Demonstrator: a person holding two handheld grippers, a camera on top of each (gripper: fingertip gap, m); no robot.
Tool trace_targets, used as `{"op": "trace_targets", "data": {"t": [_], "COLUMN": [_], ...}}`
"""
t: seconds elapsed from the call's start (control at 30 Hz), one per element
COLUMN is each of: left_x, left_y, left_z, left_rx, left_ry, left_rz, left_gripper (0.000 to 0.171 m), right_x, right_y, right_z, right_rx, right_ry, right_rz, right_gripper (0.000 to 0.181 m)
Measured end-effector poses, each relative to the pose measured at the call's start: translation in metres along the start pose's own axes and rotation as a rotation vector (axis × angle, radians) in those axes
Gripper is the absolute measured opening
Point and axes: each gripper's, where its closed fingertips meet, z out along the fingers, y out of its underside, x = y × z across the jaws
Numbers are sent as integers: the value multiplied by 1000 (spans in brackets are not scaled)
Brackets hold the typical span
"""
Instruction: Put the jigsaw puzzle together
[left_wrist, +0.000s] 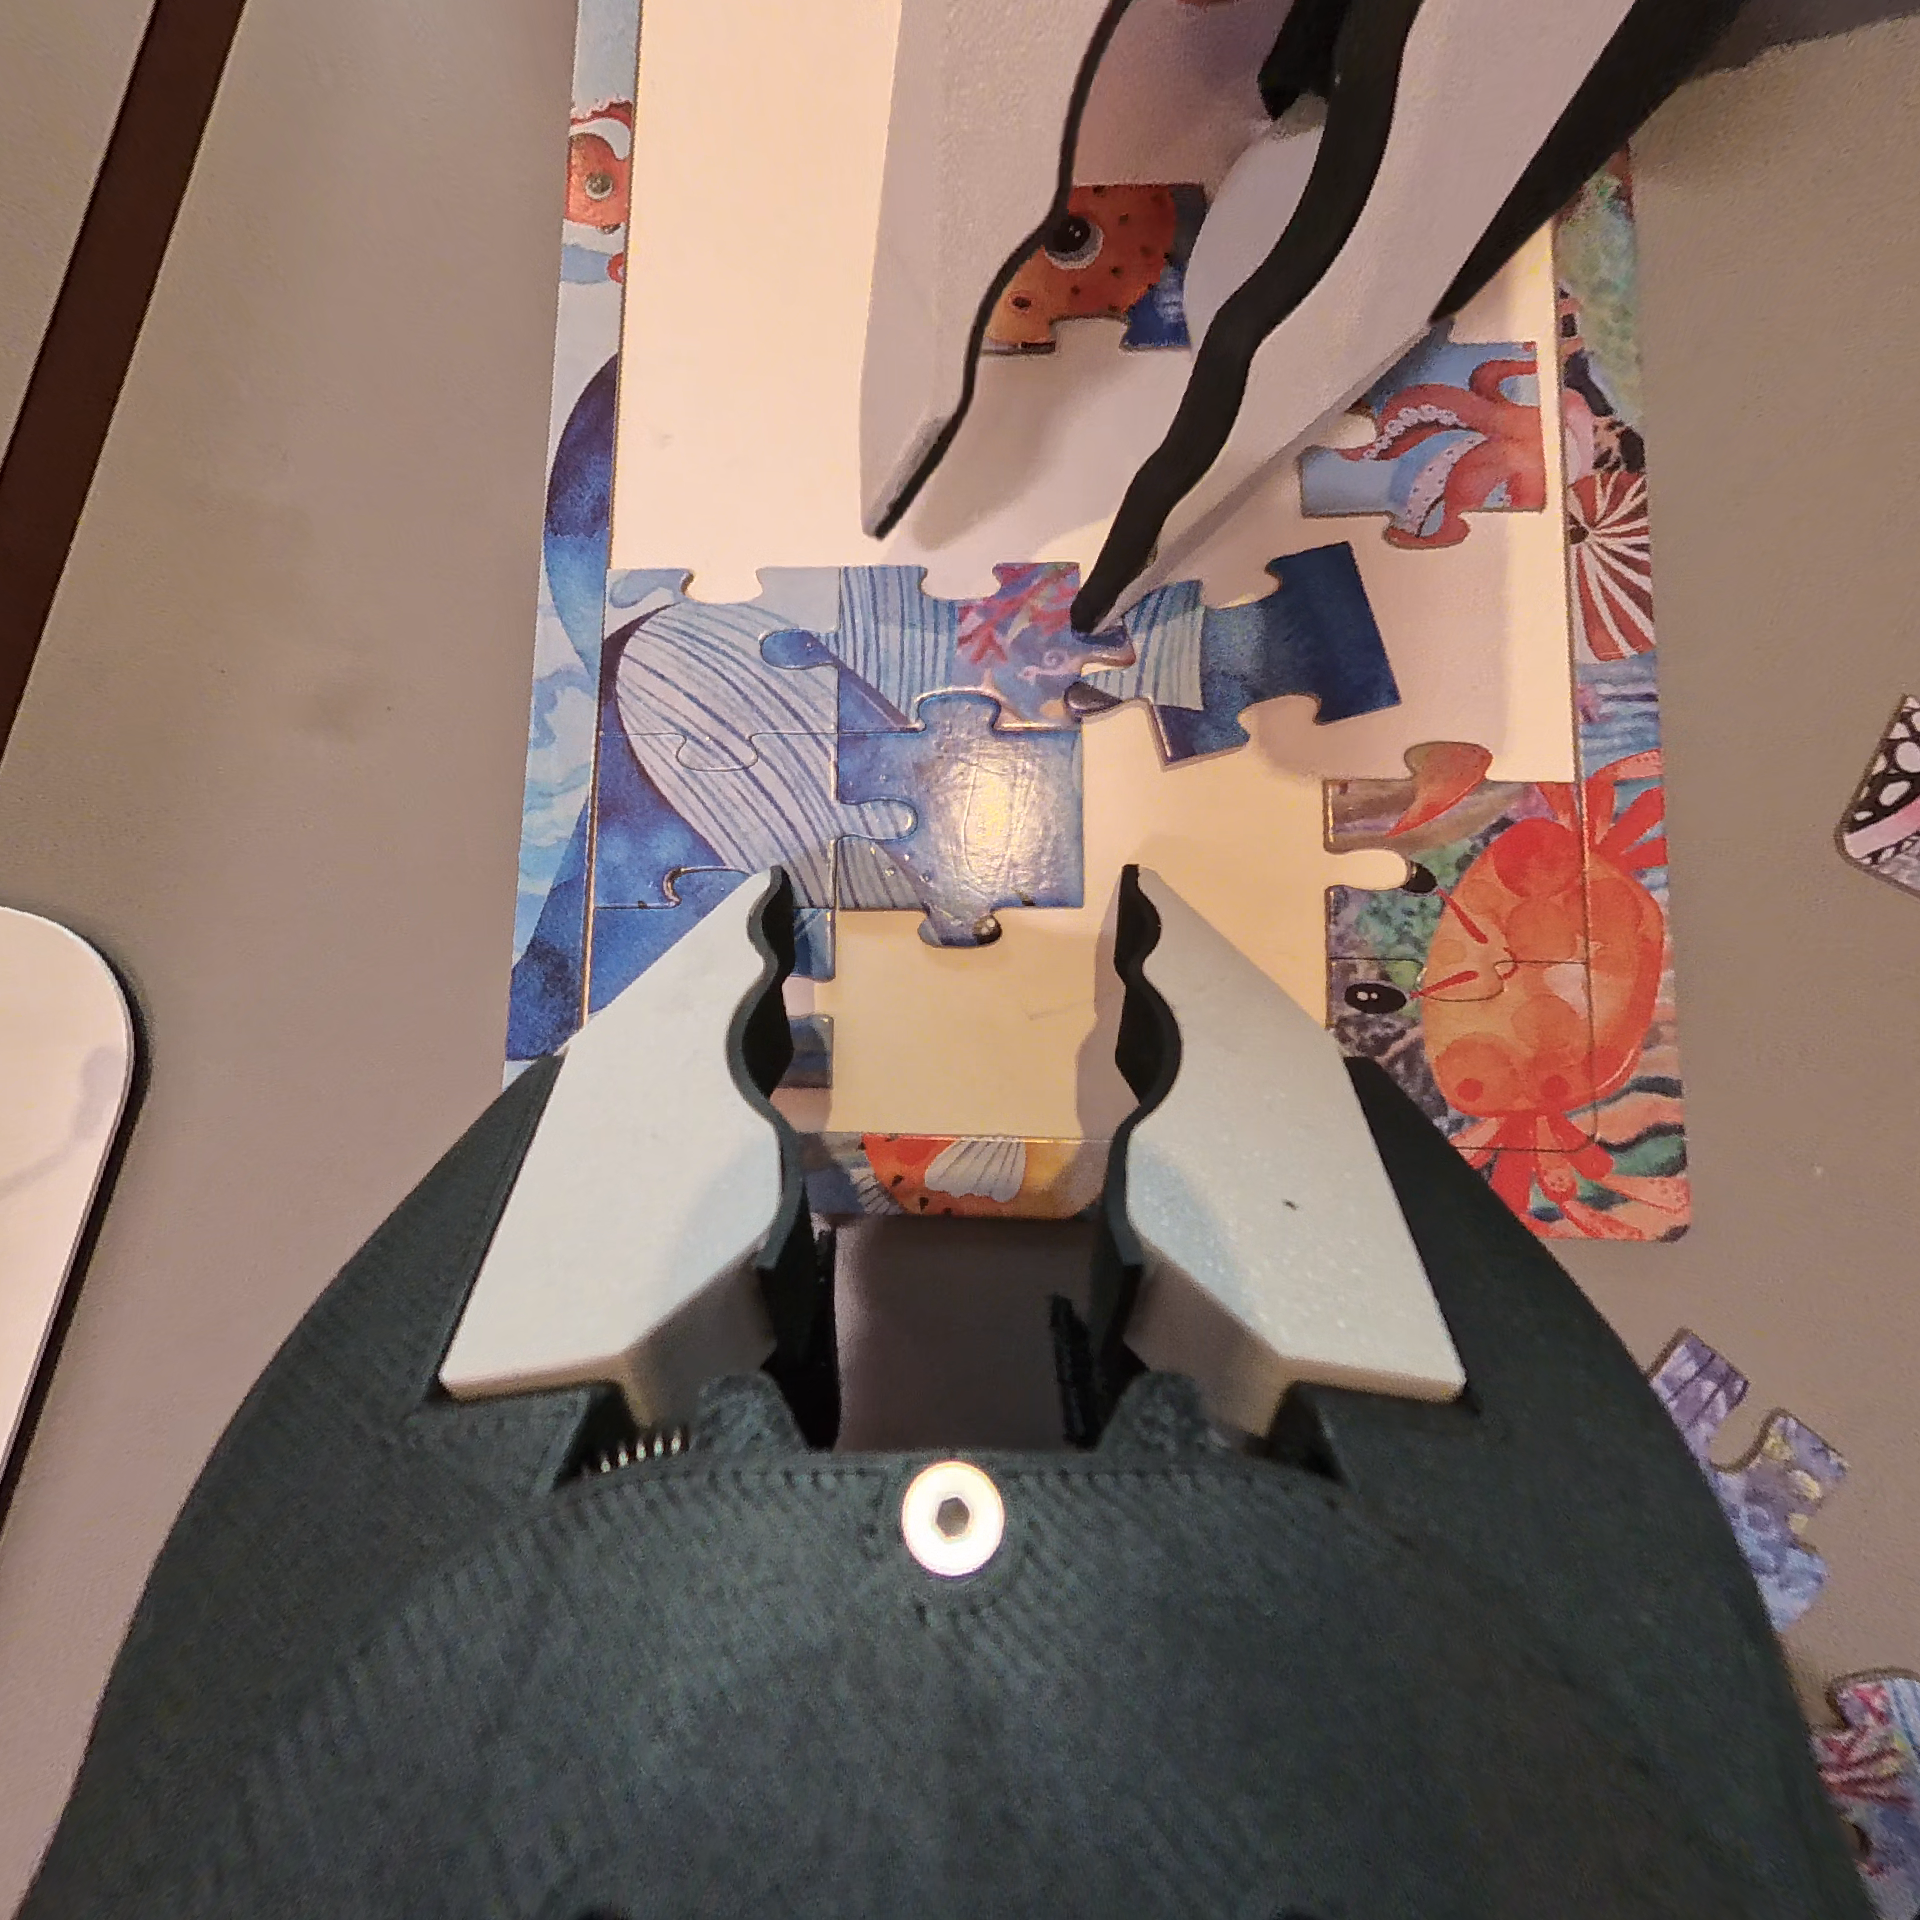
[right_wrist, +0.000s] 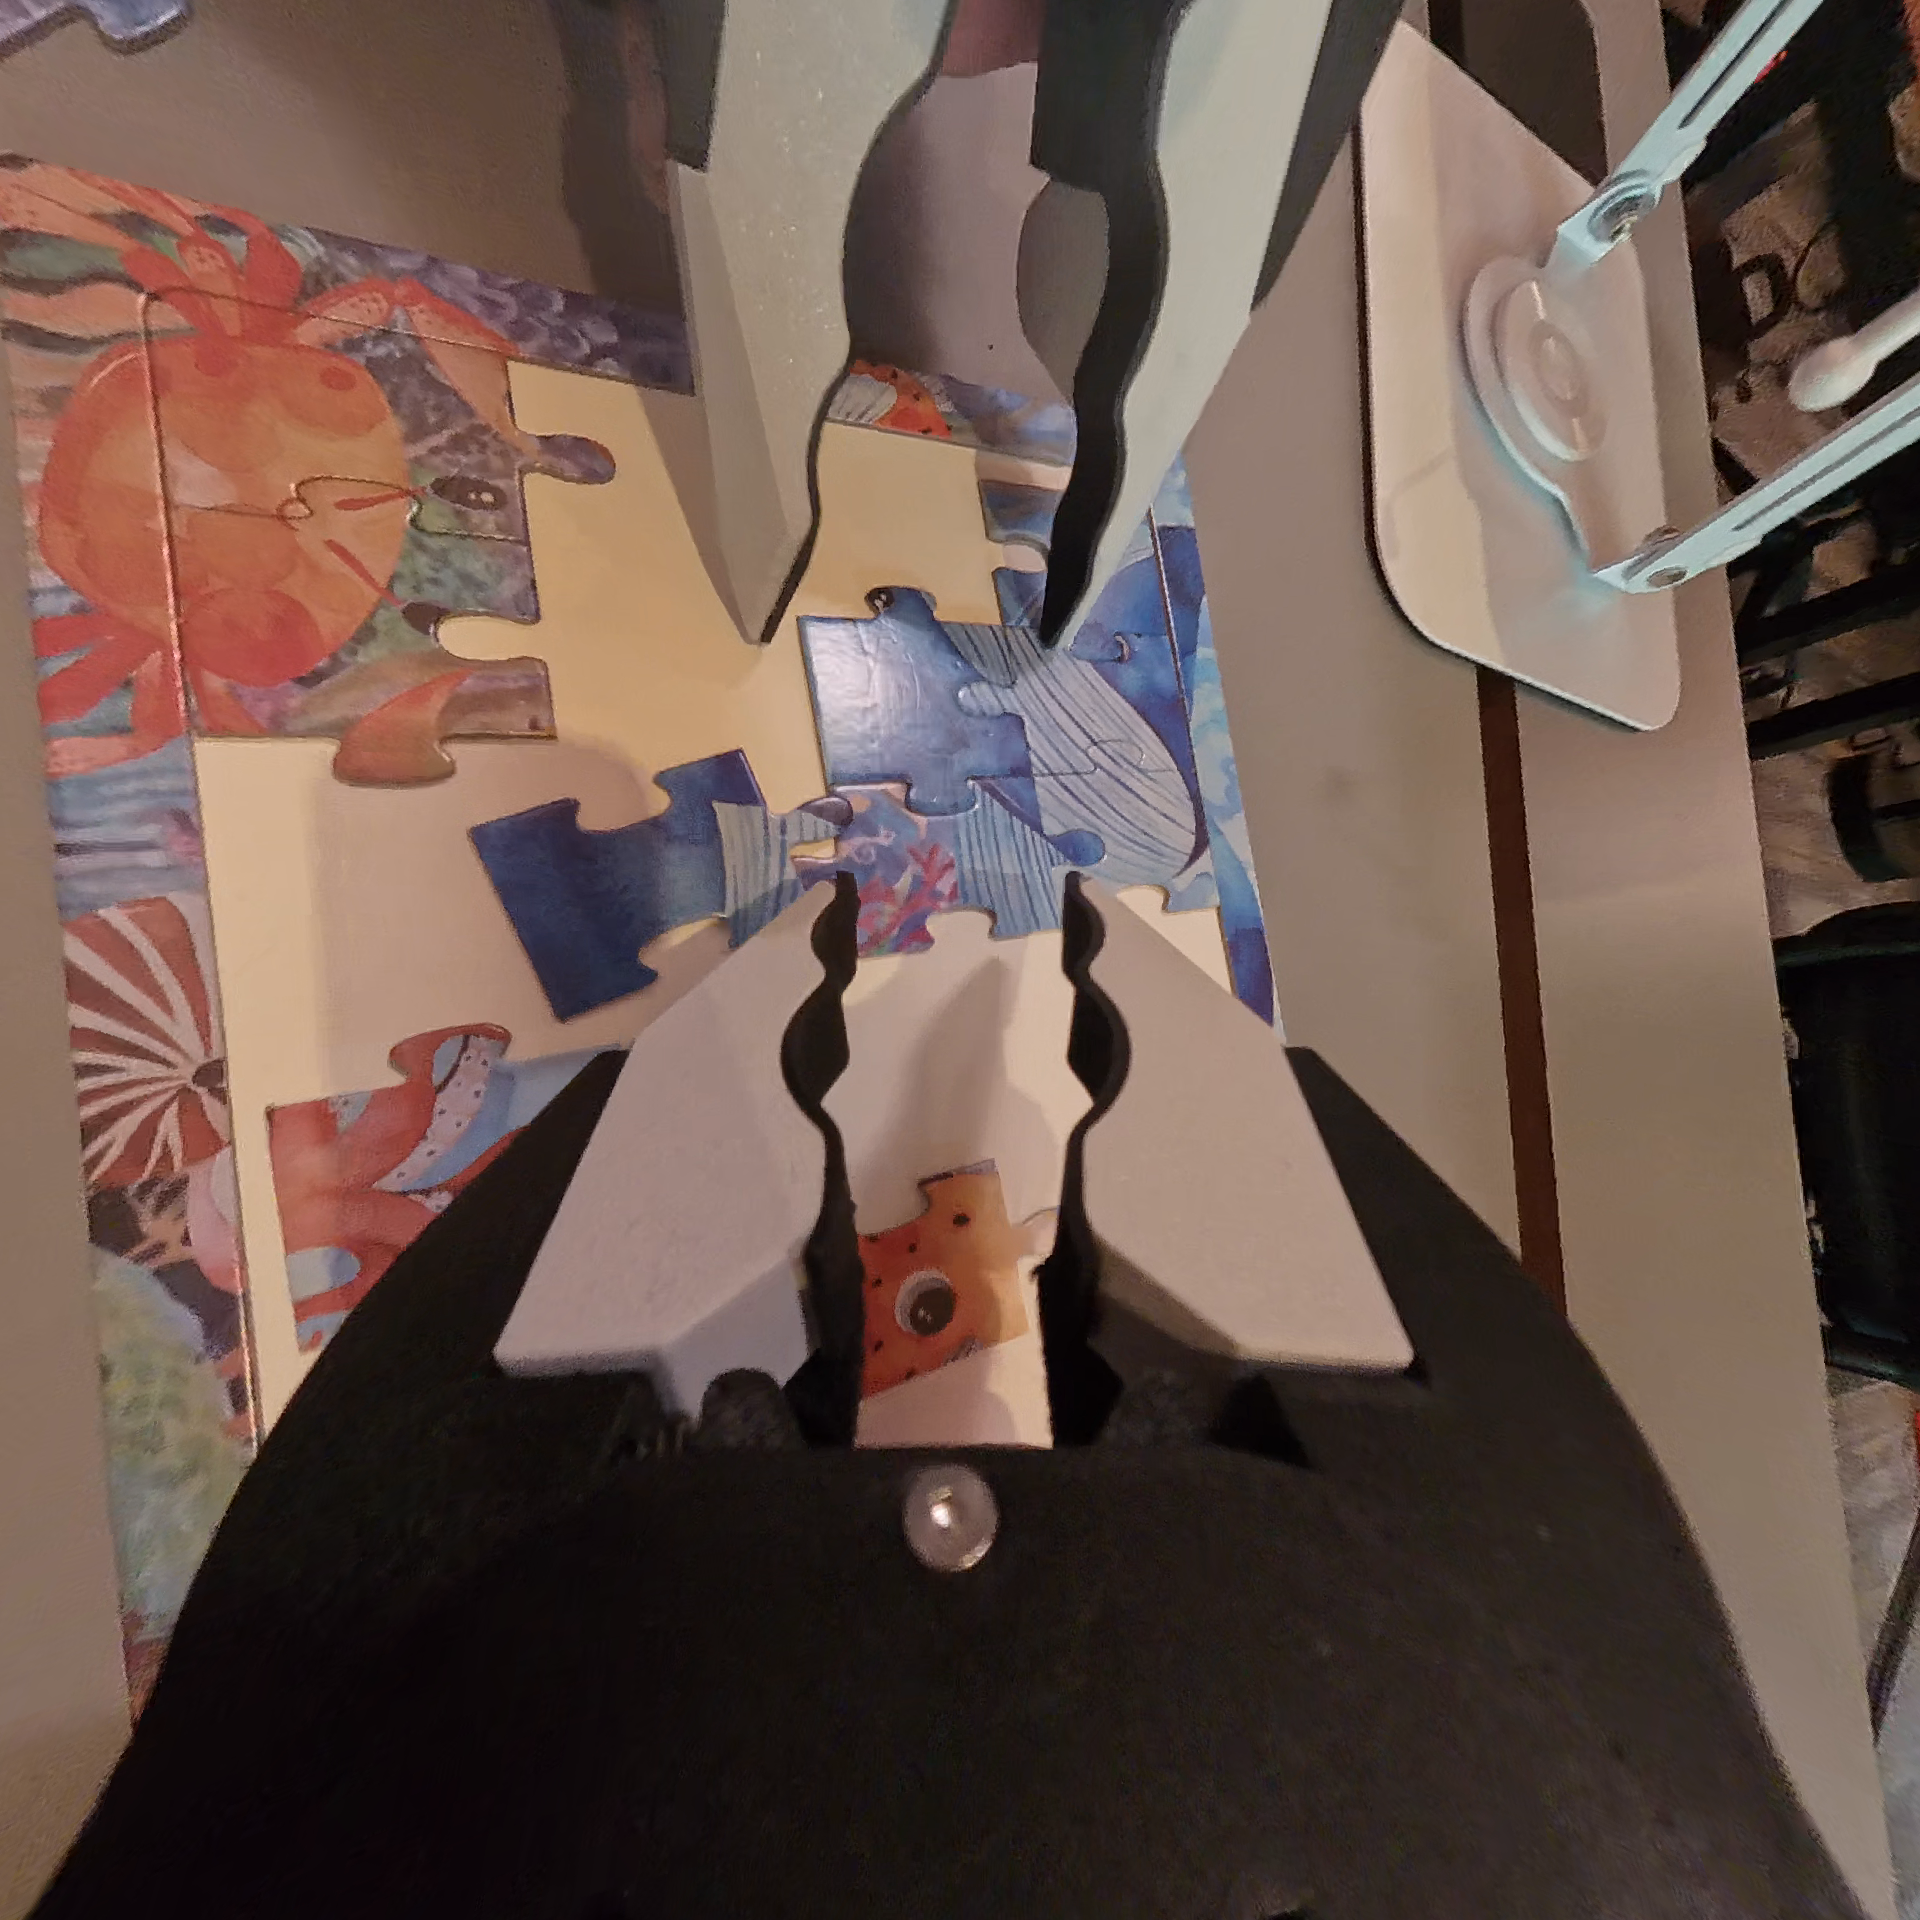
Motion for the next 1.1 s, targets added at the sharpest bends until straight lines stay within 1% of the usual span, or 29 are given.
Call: {"op": "trace_targets", "data": {"t": [0.1, 0.33, 0.43, 0.47, 0.5, 0.53, 0.6, 0.63, 0.7, 0.77, 0.83, 0.9, 0.97, 1.07, 1.1], "left_x": [-1, -4, -4, -4, -4, -4, -4, -4, -2, -3, -7, -7, -7, -4, -3], "left_y": [0, 0, 0, 0, 0, 0, 0, 0, -3, -6, -6, -7, -7, -13, -14], "left_z": [0, 0, 0, 0, 0, 0, 0, 0, 0, 2, 1, 1, 1, -3, -3], "left_rx": [6, 11, 13, 11, 12, 13, 17, 17, 22, 37, 40, 54, 64, 88, 80], "left_ry": [-6, -18, -20, -18, -17, -18, -19, -19, -22, -46, -75, -84, -93, -99, -100], "left_rz": [-1, -9, -8, -8, -9, -7, -1, 0, 27, 40, 45, 56, 65, 82, 92], "left_gripper": [62, 61, 61, 61, 61, 61, 61, 61, 53, 50, 39, 36, 34, 24, 23], "right_x": [4, 8, 14, 18, 24, 28, 26, 26, 29, 31, 32, 33, 32, 27, 26], "right_y": [1, 0, -8, -15, -22, -25, -29, -29, -28, -24, -22, -20, -20, -15, -13], "right_z": [0, 0, -6, -11, -16, -17, -14, -13, -14, -14, -13, -13, -13, -12, -12], "right_rx": [6, 15, 74, 121, 155, 157, 154, 160, 152, 144, 145, 145, 152, 140, 131], "right_ry": [26, 79, 96, 110, 134, 150, 134, 132, 137, 145, 131, 121, 95, 37, 20], "right_rz": [14, 18, 53, 76, 90, 97, 97, 100, 132, 132, 161, 178, 204, 224, 231], "right_gripper": [43, 42, 39, 35, 23, 20, 20, 16, 20, 18, 18, 19, 16, 13, 16]}}
